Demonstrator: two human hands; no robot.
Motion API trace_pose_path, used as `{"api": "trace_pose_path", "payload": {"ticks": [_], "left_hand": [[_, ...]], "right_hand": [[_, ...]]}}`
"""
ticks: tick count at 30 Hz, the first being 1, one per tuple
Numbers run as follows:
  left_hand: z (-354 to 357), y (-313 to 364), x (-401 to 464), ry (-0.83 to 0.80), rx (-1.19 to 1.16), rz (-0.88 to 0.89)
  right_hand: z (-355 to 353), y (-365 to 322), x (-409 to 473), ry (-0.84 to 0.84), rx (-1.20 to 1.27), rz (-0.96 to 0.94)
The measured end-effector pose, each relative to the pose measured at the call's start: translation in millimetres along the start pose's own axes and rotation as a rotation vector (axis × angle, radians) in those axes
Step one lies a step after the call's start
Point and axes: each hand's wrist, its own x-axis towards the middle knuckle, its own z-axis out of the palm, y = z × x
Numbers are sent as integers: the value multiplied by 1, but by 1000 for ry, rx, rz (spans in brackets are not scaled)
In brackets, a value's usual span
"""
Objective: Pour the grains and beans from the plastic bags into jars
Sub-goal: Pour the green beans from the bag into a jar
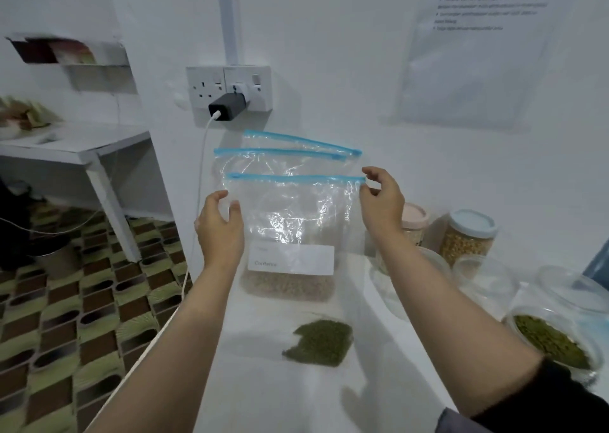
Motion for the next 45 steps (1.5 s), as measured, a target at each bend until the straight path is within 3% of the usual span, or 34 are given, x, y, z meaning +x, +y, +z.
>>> {"api": "trace_pose_path", "payload": {"ticks": [5,9,15,21,25,30,36,42,45], "left_hand": [[1,-5,-27,14,176,103],[-3,13,-74,-71,59,244],[2,48,-164,-311,-258,183],[21,73,-244,-574,-414,210],[54,67,-288,-659,-446,172],[109,52,-335,-674,-452,55],[153,38,-371,-642,-432,16],[167,45,-381,-544,-414,15],[167,47,-382,-528,-381,16]], "right_hand": [[-1,3,-18,-36,-30,5],[-20,-12,-47,-14,-6,-66],[-85,-48,-129,38,114,-171],[-174,-46,-199,114,-26,-251],[-237,-21,-219,182,-102,-270],[-303,22,-217,214,-168,-150],[-348,98,-192,85,-311,112],[-352,150,-173,-407,-783,433],[-350,161,-181,-374,-864,369]]}}
